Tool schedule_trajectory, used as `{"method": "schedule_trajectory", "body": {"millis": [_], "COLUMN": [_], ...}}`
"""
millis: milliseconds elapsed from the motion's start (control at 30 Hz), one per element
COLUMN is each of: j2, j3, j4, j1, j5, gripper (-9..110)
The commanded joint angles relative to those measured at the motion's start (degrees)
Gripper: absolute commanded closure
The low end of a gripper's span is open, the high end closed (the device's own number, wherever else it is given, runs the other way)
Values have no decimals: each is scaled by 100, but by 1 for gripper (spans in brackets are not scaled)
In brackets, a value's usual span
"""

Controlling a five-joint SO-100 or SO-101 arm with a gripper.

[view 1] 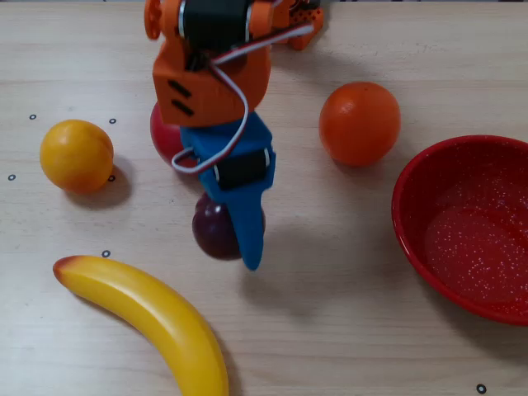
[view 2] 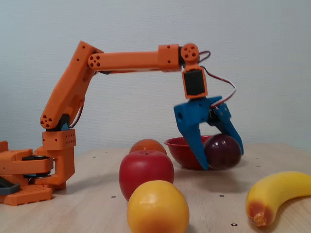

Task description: Put plum in the red bowl.

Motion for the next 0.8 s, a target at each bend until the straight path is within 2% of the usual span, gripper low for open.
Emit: {"method": "schedule_trajectory", "body": {"millis": [0,400,767], "j2": [1318,2215,2909], "j3": [-105,659,589], "j4": [44,-114,-88], "j1": [9,-185,-1055], "j5": [-88,-53,352], "gripper": [102,102,102]}}
